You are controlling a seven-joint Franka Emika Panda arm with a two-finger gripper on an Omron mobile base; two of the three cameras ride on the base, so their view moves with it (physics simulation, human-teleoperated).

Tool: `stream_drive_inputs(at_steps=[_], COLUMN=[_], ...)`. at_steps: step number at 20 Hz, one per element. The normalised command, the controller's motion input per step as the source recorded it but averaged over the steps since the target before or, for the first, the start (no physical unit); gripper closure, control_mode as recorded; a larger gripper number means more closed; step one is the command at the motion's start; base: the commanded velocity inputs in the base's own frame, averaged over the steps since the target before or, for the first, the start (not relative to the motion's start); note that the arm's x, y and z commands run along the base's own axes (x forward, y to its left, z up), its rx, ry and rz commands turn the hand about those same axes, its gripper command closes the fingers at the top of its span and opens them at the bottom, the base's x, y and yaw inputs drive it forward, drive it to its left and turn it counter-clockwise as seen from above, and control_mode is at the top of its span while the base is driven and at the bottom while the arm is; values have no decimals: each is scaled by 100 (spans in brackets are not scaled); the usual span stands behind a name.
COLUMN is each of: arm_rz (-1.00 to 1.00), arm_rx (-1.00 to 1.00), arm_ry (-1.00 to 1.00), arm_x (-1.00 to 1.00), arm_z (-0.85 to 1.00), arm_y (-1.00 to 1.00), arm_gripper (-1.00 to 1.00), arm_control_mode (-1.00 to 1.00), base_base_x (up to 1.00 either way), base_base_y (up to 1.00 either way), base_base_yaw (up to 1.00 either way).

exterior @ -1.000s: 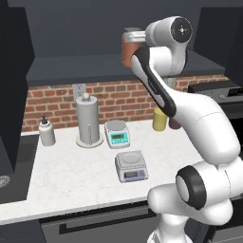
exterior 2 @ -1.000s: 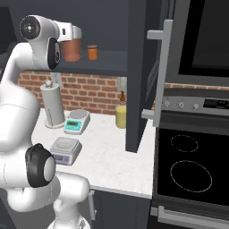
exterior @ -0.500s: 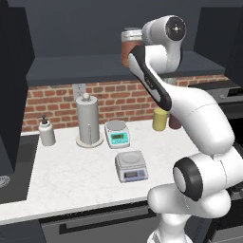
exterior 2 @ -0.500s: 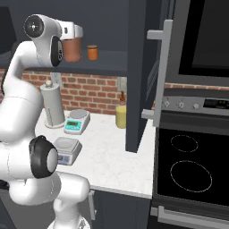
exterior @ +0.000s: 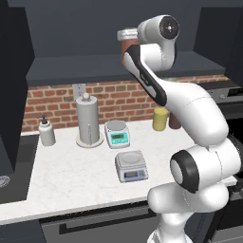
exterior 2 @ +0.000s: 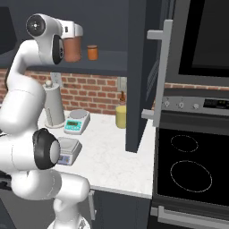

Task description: Pick the honey bottle and place it on the digital scale for weighing, and close the cabinet.

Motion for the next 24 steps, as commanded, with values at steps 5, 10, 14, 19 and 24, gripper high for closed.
stream_drive_inputs(at_steps=[5,10,14,19,24], arm_rz=[0,0,0,0,0], arm_rx=[0,0,0,-1,0], arm_ry=[0,0,1,3,1], arm_x=[22,18,20,29,23], arm_z=[0,0,0,0,0], arm_y=[2,0,3,11,3], arm_gripper=[-100,-100,-100,-100,-100], arm_control_mode=[-100,-100,-100,-100,-100], base_base_x=[0,0,0,0,0], base_base_y=[0,0,0,0,0], base_base_yaw=[0,0,0,0,0])
